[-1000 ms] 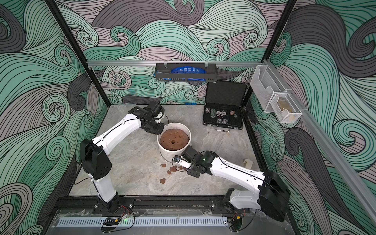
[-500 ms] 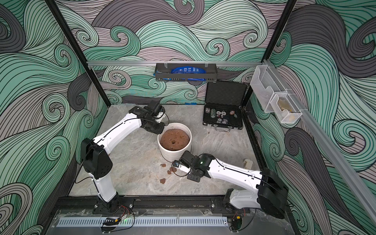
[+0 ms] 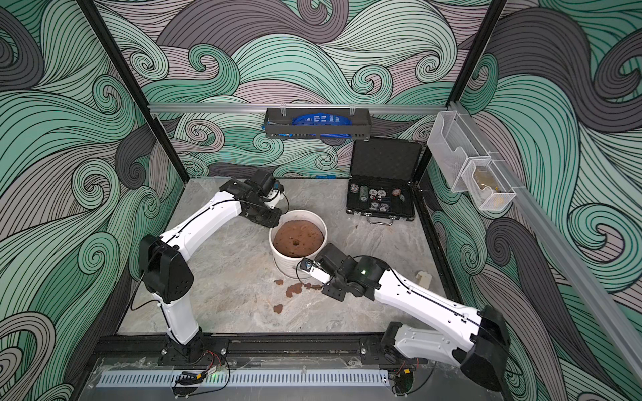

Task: Scrub the dried mud off the ceramic pot
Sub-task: Brush off the soil from the pot, then place the brush at the center of the board.

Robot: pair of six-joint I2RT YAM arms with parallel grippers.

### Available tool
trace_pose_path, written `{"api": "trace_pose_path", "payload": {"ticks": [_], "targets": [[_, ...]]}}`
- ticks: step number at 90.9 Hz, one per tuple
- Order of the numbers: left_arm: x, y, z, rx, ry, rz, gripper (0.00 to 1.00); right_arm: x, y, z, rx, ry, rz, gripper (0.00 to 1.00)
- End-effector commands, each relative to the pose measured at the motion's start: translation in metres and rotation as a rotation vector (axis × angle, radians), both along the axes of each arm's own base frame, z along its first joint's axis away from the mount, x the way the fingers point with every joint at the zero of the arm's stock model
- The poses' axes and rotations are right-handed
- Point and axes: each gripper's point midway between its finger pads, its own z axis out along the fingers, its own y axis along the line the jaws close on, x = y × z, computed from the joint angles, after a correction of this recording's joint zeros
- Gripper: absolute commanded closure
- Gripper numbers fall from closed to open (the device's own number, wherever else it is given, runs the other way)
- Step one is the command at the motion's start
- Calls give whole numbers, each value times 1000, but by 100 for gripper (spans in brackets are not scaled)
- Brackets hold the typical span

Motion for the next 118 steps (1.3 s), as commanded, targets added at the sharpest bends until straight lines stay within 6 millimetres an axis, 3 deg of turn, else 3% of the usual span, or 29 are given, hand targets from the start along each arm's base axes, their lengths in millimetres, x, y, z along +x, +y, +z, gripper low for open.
{"api": "trace_pose_path", "payload": {"ticks": [1,13,26,34,41,49,54,62,74,85,92,106,118], "targets": [[3,-12,-17,-35,36,-139,100,-1,19,40,200,-41,33,100],[12,-9,-14,-19,15,-184,100,-11,21,64,299,-54,55,100],[17,-8,-6,-34,-7,-203,100,-6,15,77,341,-90,17,100],[19,-9,-3,-40,-16,-213,98,7,10,87,353,-142,-56,100],[20,-9,-1,-46,-20,-210,95,24,5,109,413,-205,-159,100],[19,-12,1,-66,-15,-206,91,40,2,132,595,-203,-288,100],[18,-14,4,-80,-15,-200,87,52,-9,134,709,-175,-419,100],[18,-14,11,-95,-23,-179,77,64,-28,115,885,-87,-655,100],[15,-14,27,-122,-43,-164,67,70,-49,85,1030,24,-829,100],[14,-14,47,-149,-86,-150,56,75,-68,46,994,69,-958,100],[12,-13,60,-161,-116,-147,54,79,-76,25,962,90,-1012,100],[1,-4,81,-174,-153,-112,34,86,-83,-14,865,137,-1104,100],[-19,18,80,-135,-151,-45,13,91,-80,-40,773,214,-1137,100]]}}
